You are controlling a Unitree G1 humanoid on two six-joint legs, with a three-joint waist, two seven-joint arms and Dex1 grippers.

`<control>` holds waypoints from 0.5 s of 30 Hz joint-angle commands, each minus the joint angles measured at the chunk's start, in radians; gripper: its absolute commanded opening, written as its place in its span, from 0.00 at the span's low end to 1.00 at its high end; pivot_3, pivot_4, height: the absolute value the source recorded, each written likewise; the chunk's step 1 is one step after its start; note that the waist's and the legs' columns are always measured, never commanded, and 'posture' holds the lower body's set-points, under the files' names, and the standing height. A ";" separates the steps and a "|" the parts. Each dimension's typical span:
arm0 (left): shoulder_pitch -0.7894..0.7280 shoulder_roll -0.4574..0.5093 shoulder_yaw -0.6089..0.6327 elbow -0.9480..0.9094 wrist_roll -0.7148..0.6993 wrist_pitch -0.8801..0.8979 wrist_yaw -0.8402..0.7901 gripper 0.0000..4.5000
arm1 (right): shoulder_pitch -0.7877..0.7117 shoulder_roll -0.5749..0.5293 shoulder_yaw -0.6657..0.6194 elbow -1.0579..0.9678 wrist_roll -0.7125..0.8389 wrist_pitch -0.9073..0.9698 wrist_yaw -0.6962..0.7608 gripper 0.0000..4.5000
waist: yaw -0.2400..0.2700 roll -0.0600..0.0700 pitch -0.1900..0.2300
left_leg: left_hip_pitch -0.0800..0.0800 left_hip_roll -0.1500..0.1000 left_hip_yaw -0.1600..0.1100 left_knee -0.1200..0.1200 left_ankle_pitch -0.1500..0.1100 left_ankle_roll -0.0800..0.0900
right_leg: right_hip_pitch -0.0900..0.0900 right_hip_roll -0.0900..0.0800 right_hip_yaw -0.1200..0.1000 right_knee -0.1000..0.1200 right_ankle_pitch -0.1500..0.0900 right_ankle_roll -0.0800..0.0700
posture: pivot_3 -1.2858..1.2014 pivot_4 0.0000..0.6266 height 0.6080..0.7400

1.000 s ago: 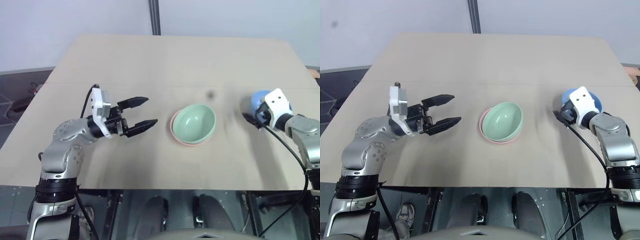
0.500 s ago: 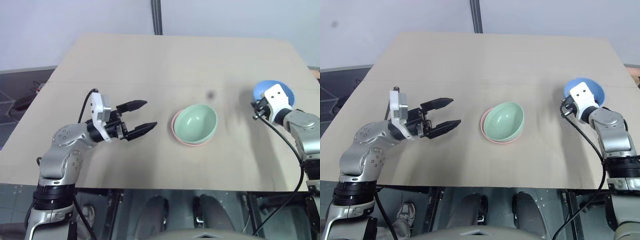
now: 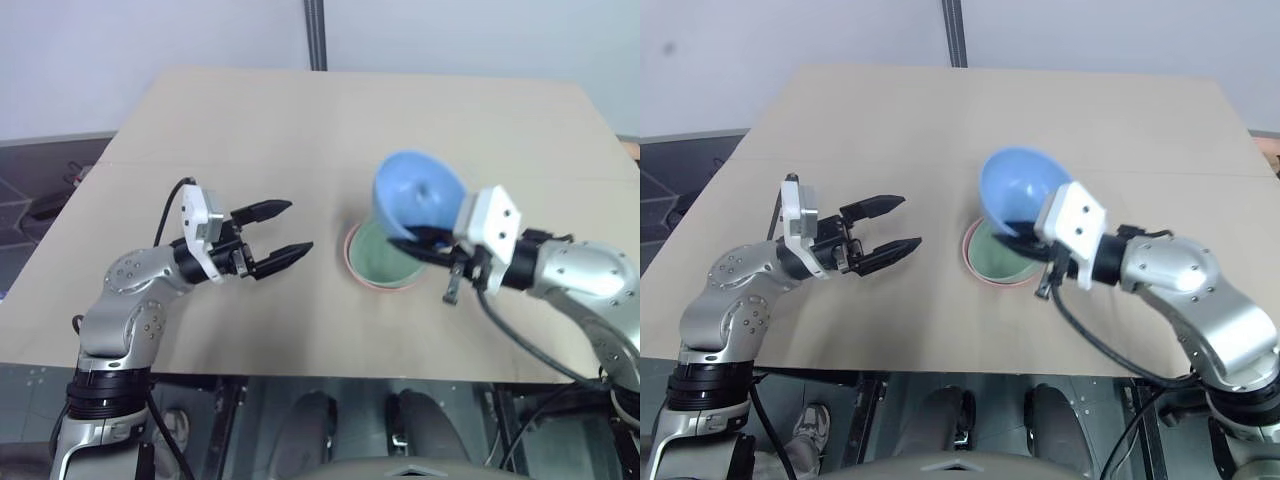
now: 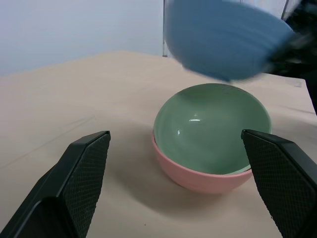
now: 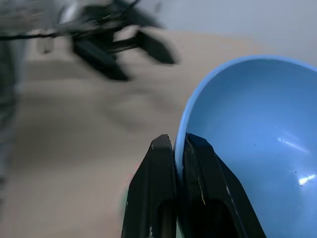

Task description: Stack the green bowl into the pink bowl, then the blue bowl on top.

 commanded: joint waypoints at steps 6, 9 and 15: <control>0.003 0.009 0.023 -0.032 -0.004 -0.017 0.003 1.00 | -0.018 -0.060 0.109 0.090 -0.150 -0.092 0.054 0.02 | -0.002 0.000 0.000 | 0.000 0.000 0.000 0.000 0.000 0.000 | 0.000 0.000 0.000 0.000 0.000 0.000 | 0.52 0.24 1.00; 0.016 0.007 0.026 -0.044 -0.006 -0.016 0.007 1.00 | -0.026 -0.054 0.117 0.081 -0.134 -0.077 0.082 0.02 | -0.004 0.000 0.000 | 0.000 0.000 0.000 0.000 0.000 0.000 | 0.000 0.001 0.000 0.000 0.000 0.000 | 0.52 0.24 1.00; 0.037 0.002 0.030 -0.063 -0.009 -0.016 0.024 1.00 | -0.070 -0.019 0.096 0.075 -0.098 -0.041 0.093 0.32 | -0.005 0.000 0.000 | 0.000 0.000 -0.001 0.000 0.000 0.000 | 0.000 0.000 0.000 0.000 0.000 0.000 | 0.52 0.24 1.00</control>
